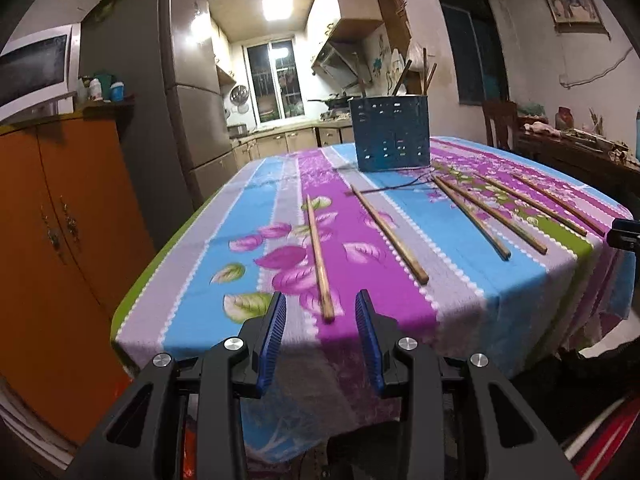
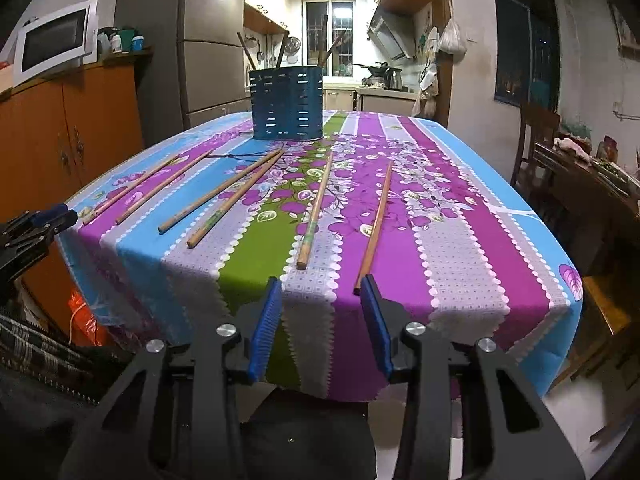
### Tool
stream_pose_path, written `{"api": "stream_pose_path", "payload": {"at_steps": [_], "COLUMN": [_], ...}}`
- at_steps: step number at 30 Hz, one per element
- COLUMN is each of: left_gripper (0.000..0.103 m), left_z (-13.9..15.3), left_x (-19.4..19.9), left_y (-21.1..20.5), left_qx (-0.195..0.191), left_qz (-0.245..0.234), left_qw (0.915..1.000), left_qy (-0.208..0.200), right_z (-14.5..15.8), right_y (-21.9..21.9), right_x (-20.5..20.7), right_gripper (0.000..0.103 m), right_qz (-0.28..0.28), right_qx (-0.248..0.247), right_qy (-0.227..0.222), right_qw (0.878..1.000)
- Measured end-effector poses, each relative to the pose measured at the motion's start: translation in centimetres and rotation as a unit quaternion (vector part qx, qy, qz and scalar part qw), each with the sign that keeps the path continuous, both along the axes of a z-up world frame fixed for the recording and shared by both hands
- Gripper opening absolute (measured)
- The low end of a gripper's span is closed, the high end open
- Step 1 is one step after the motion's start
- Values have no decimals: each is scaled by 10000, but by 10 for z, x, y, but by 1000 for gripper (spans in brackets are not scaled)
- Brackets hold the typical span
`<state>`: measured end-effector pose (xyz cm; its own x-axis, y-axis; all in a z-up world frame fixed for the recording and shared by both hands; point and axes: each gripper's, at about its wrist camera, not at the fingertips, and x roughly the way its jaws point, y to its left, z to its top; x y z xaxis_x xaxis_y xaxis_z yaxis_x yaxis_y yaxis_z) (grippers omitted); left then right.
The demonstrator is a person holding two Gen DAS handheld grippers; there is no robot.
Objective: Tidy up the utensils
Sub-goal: 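Move both open grippers back over the remaining chopsticks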
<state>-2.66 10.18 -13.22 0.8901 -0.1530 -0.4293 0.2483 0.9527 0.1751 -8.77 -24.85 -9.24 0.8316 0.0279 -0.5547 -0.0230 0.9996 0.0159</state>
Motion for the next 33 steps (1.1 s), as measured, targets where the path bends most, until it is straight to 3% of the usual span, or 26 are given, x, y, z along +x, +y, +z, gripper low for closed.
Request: {"api": "stream_pose_path", "payload": {"at_steps": [3, 8, 19, 26, 30, 33], "left_gripper": [38, 38, 38, 38, 38, 35], "left_z": [-1, -4, -13, -19, -20, -22], "left_x": [7, 17, 30, 33, 32, 30], "left_y": [-5, -8, -8, -4, 1, 3], "left_qx": [33, -39, -163, -423, -678, -723], "left_qz": [-75, -112, -113, -139, -136, -85], "left_qw": [10000, 9999, 9998, 9990, 9975, 9973], "left_qy": [-26, 28, 92, 91, 119, 69], "right_z": [-2, 1, 8, -7, -7, -8], "right_y": [0, 10, 68, 90, 94, 96], "right_x": [0, 8, 40, 52, 52, 51], "right_gripper": [28, 27, 27, 26, 12, 8], "right_qz": [1, 141, 1177, 878, 782, 777], "right_qx": [-2, -141, 19, -173, -167, -180], "right_qy": [-33, -163, -324, -103, -122, -136], "right_qw": [10000, 9997, 9925, 9959, 9967, 9967]}}
